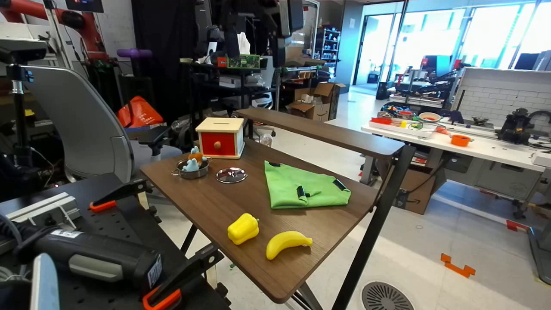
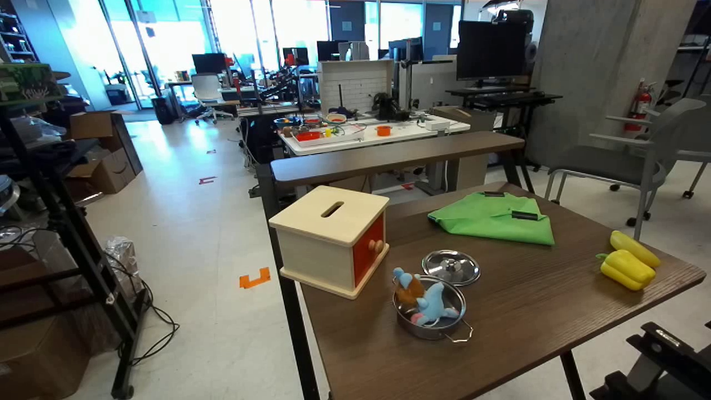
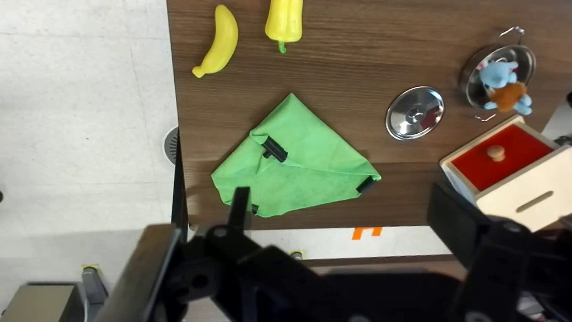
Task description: Fold the green towel from bottom to top
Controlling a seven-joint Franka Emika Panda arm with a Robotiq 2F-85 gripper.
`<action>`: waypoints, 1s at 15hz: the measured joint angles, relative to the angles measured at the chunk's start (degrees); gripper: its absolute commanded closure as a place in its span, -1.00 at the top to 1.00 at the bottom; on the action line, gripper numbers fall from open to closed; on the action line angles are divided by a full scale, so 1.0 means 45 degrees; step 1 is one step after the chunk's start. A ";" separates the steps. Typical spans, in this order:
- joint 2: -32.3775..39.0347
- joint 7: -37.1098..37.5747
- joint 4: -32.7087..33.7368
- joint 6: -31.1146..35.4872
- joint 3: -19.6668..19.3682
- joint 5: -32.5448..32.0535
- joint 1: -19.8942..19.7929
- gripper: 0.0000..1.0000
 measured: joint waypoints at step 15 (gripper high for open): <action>0.9989 -0.0289 0.4739 0.1790 0.2358 0.7889 -0.1030 1.00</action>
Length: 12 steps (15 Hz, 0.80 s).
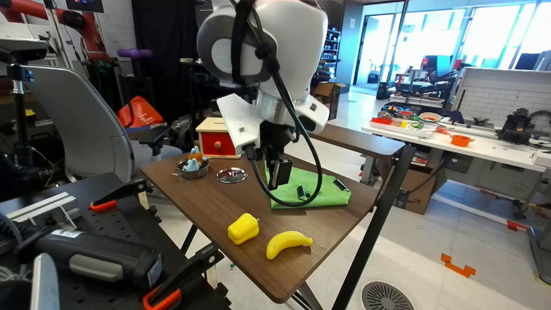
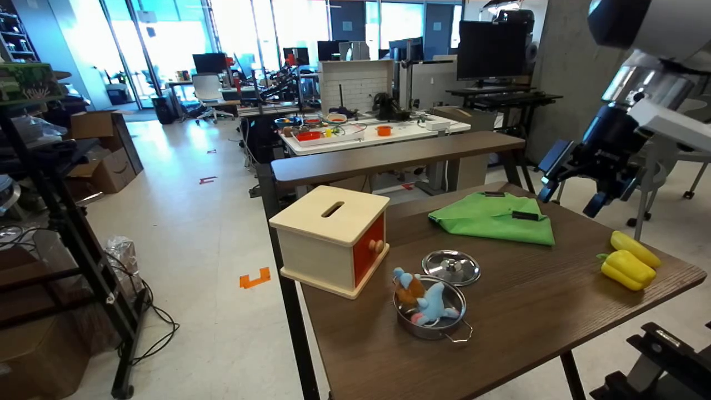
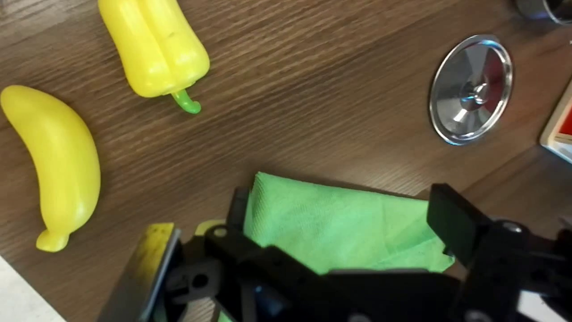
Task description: Fold the green towel from bottom to top
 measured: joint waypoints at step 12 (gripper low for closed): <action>0.2474 0.4092 0.2023 0.0503 0.0246 -0.3810 -0.0541 1.00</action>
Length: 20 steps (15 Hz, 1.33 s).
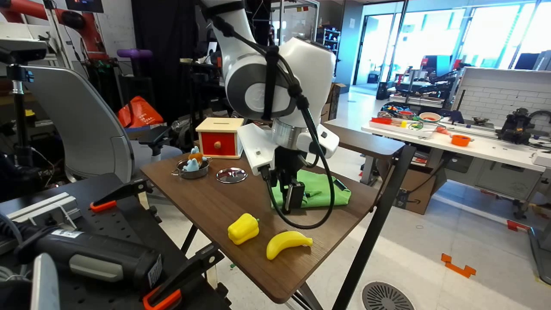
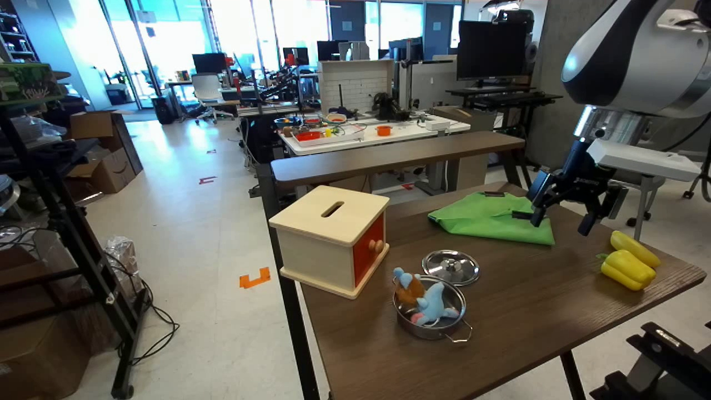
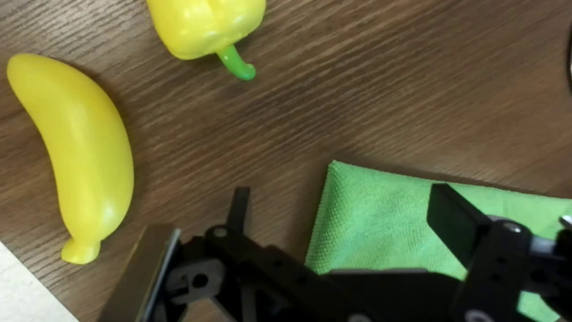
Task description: Fold the green towel from bottom to top
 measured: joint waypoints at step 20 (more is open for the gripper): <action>0.0977 0.1737 0.1272 -0.0039 -0.0100 -0.2275 -0.0031 -0.98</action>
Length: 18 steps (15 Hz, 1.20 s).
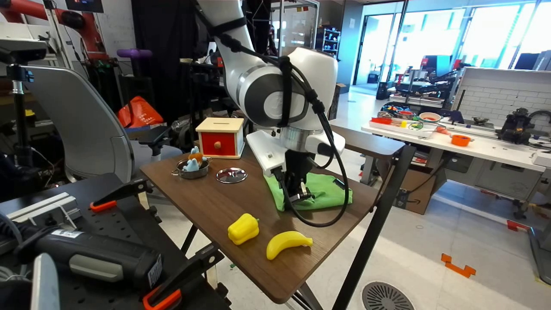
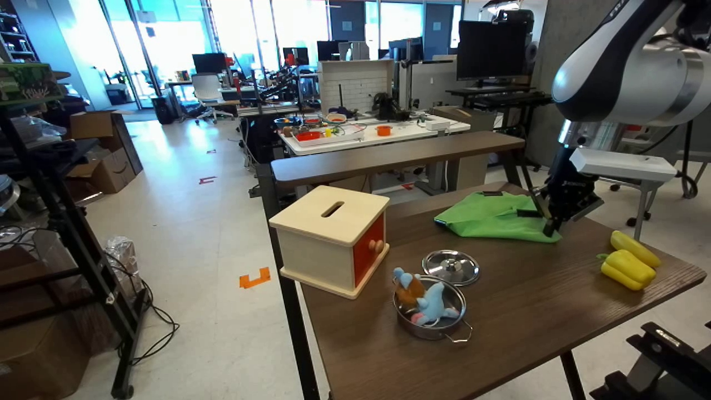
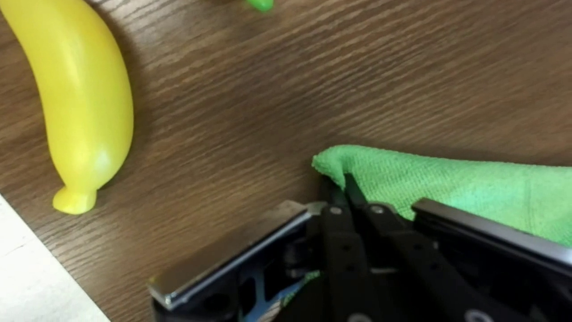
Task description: Fold the green towel from bottom to top
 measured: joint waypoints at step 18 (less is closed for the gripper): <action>-0.1895 -0.0873 0.0020 0.0005 0.1464 0.0078 -0.1406 -0.98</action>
